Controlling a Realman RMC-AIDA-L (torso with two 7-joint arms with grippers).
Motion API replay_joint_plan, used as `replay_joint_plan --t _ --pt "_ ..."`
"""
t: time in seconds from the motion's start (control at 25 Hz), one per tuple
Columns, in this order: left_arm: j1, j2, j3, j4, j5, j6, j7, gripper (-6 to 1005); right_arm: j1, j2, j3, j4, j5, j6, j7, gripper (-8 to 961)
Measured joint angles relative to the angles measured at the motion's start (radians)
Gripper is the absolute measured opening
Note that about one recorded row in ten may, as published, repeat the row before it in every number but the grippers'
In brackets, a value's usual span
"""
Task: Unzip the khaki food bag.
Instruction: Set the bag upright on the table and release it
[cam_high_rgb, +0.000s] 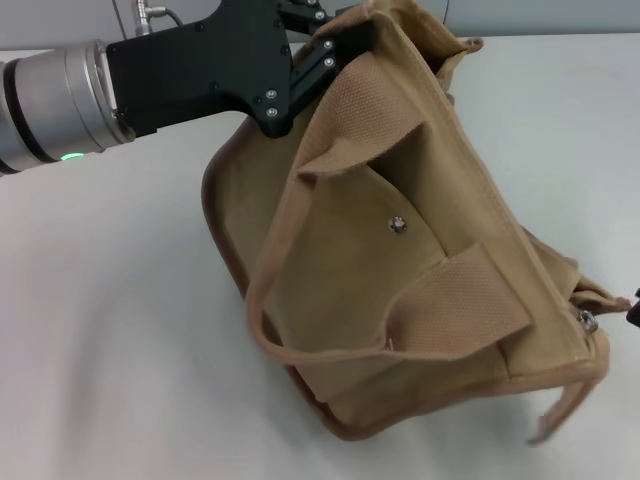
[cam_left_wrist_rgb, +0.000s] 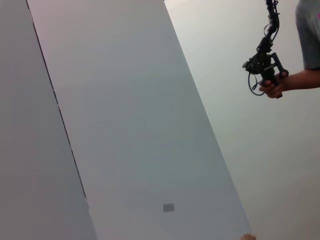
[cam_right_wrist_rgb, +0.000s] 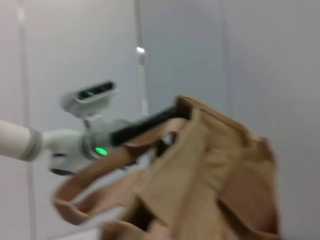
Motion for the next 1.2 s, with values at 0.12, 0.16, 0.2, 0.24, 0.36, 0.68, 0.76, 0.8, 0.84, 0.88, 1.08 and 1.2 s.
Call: replay_joint_plan --t 0.12,0.16,0.2,0.24,0.36,0.68,0.76,0.8,0.84,0.88,1.08,1.2 --pt "0.002 0.0 0.0 0.0 0.0 0.0 0.0 40 0.012 0.0 0.036 0.003 -0.036 0.028 -0.023 191" --pt "0.002 0.0 0.0 0.0 0.0 0.0 0.0 40 0.02 0.0 0.038 0.003 -0.051 0.036 -0.028 211" --pt "0.002 0.0 0.0 0.0 -0.001 0.0 0.0 40 0.03 0.0 0.039 0.005 -0.069 0.045 -0.031 231" --pt "0.003 0.0 0.0 0.0 -0.003 0.0 0.001 40 0.039 0.0 0.039 0.006 -0.082 0.052 -0.032 250" --pt "0.003 0.0 0.0 0.0 -0.007 0.0 0.002 40 0.073 0.003 0.035 0.017 -0.117 0.073 -0.033 310" --pt "0.011 -0.003 0.002 -0.022 -0.012 0.004 0.007 41 0.169 0.005 0.056 0.143 -0.041 0.13 -0.108 555" --pt "0.011 -0.004 0.002 -0.045 -0.015 0.005 0.018 41 0.194 0.005 0.061 0.161 -0.028 0.137 -0.12 473" --pt "0.011 -0.004 0.003 -0.062 -0.02 0.005 0.03 41 0.206 0.005 0.063 0.163 -0.026 0.145 -0.12 431" --pt "0.011 -0.004 0.003 -0.062 -0.02 0.005 0.03 41 0.216 0.005 0.064 0.164 -0.022 0.154 -0.116 390" --pt "0.01 -0.004 0.003 -0.079 -0.025 0.005 0.041 41 0.231 0.005 0.065 0.165 -0.014 0.166 -0.105 349" --pt "-0.007 -0.005 0.004 -0.207 -0.043 -0.008 0.138 41 0.287 0.005 0.066 0.141 0.066 0.241 -0.065 137" --pt "-0.009 -0.006 0.004 -0.292 -0.076 -0.016 0.196 41 0.329 0.004 0.063 0.102 0.084 0.296 -0.064 104"
